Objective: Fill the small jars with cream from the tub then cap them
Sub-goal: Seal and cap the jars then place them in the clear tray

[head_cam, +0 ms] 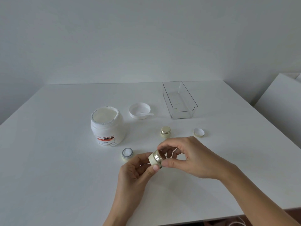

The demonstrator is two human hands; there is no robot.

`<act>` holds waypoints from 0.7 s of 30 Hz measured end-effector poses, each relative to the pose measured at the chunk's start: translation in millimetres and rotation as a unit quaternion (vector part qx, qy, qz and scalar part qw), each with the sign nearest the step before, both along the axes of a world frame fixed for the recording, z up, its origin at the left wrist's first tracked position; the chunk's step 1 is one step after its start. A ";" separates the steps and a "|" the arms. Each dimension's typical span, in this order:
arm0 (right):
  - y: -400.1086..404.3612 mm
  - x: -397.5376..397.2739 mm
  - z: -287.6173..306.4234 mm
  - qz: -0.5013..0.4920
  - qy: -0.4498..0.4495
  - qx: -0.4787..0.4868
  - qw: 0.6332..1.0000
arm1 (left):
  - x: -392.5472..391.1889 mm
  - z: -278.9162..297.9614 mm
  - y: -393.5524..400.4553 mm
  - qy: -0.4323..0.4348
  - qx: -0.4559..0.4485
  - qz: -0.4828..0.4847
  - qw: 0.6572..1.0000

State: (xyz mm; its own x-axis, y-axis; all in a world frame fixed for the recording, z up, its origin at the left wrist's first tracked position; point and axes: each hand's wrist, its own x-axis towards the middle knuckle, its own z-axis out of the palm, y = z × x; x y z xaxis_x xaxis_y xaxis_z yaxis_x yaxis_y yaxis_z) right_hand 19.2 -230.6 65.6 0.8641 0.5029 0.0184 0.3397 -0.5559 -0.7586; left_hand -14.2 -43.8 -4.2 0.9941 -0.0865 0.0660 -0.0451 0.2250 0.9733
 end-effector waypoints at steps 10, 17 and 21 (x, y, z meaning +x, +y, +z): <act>1.5 1.4 -0.5 0.030 -0.035 0.006 0.999 | -1.9 4.7 1.2 0.023 -0.006 -0.003 1.000; 9.0 1.5 -6.7 -0.056 -0.002 0.001 0.998 | -2.9 0.8 1.0 0.006 -0.010 -0.007 1.000; 9.2 0.6 -7.4 -0.069 0.000 -0.018 0.997 | -2.4 0.4 1.1 -0.002 -0.006 -0.006 1.000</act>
